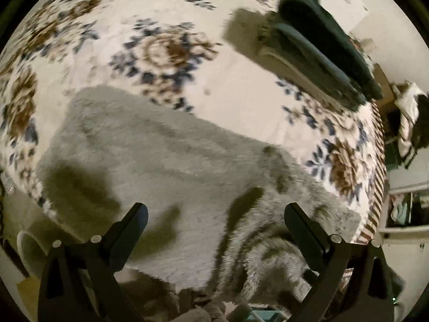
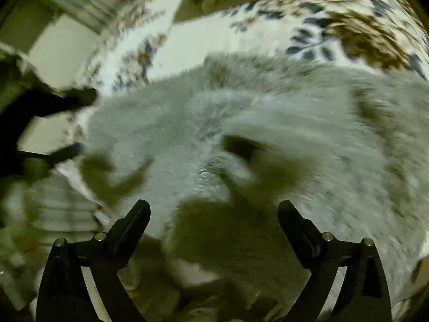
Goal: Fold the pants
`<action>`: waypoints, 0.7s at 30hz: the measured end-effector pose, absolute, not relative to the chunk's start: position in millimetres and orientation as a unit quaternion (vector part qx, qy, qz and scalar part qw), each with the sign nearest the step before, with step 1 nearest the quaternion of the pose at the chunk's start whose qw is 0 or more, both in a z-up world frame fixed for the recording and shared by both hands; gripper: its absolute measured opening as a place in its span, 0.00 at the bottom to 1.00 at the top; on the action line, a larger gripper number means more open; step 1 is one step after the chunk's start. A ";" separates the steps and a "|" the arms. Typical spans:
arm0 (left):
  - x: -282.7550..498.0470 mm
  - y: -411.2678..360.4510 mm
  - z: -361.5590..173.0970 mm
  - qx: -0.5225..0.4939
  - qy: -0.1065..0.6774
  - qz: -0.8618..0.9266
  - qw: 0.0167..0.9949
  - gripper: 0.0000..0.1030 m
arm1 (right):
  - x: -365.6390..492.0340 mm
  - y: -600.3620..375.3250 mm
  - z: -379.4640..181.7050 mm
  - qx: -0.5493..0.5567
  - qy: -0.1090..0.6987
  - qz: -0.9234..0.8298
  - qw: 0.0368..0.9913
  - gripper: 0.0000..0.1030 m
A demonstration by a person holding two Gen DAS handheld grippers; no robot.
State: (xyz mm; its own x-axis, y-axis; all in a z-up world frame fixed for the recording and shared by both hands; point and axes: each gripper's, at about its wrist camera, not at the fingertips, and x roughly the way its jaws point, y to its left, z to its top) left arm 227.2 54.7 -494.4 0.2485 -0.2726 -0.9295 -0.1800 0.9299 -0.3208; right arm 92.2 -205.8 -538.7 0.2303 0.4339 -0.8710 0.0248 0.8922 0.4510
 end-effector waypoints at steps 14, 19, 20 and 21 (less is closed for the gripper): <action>252.1 -71.8 -529.5 -0.036 0.631 -0.173 0.755 0.96 | 116.1 -374.7 -561.2 0.236 0.629 -0.032 0.740 0.95; 260.4 -79.1 -555.4 -0.027 0.639 -0.181 0.748 0.12 | 140.3 -382.0 -585.9 0.237 0.641 -0.049 0.728 0.95; 264.6 -72.6 -559.7 -0.041 0.641 -0.171 0.747 0.12 | 141.7 -383.7 -588.1 0.236 0.643 -0.052 0.727 0.95; 269.7 -62.0 -562.8 -0.066 0.645 -0.161 0.744 0.12 | 141.4 -385.8 -588.4 0.236 0.645 -0.053 0.725 0.95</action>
State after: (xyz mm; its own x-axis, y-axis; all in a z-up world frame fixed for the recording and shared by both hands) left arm 269.7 -62.0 -562.8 0.1159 -0.3251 -0.9386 0.1545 0.9393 -0.3063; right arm 141.4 -385.8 -588.4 0.1631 0.2273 -0.9601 0.3819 0.8827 0.2739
